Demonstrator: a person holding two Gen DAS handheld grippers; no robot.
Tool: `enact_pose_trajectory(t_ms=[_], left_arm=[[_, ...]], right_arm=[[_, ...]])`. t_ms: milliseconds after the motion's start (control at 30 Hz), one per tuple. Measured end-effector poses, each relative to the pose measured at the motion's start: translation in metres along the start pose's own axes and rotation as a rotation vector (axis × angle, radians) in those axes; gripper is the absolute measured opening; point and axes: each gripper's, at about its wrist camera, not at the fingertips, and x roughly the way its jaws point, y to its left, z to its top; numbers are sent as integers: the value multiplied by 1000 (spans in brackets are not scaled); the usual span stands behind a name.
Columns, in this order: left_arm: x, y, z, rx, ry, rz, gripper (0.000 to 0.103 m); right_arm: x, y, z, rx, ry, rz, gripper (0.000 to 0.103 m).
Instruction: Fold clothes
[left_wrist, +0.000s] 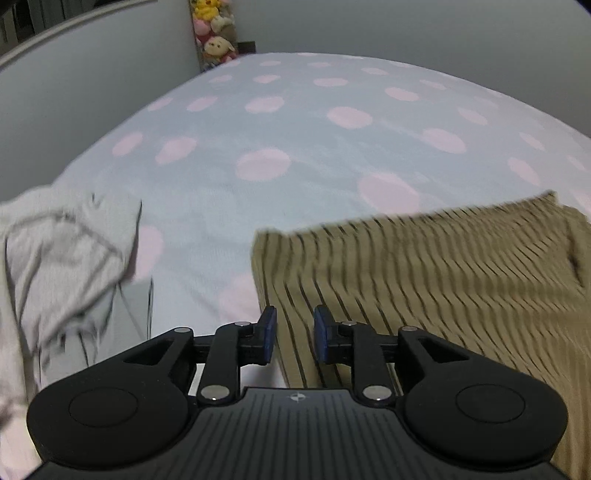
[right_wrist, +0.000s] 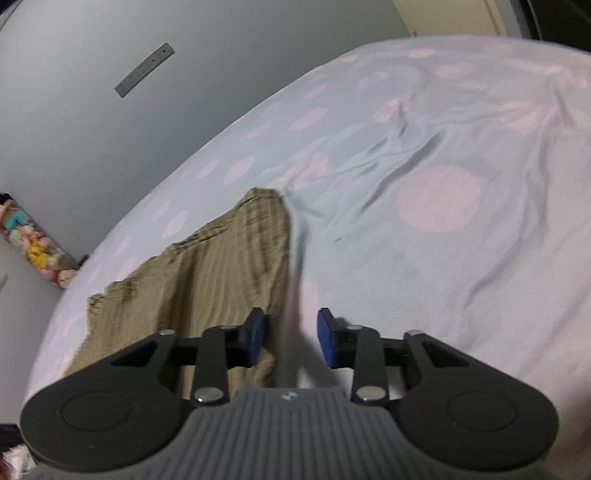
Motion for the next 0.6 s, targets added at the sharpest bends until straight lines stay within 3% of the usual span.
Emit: enact_pose_trajectory(t_ms=[133,200,300,467,567,600], left_arm=[[-27,2,-33,-7,39,-65,29],[-38,6,-49,-21,58,-93,30],[-55,16,-73,-56,75,-133,30],[-75,32,-110,-118,119,-199,30],[-84,40,-129,-173,143,-259,34],[-87,42,-134,-190,144,-273,39]], right_arm=[[3,12,-6,-51,35,17,32],[4,14,-8,-70,47,-9,9],[2,12,-8,-90,35,-76,7],[-2,-3,-5,-49,22,-119,7],[-8,-4,-4,-24,16,-91,20],[-13,-4,-4,-7,9,-80,31]])
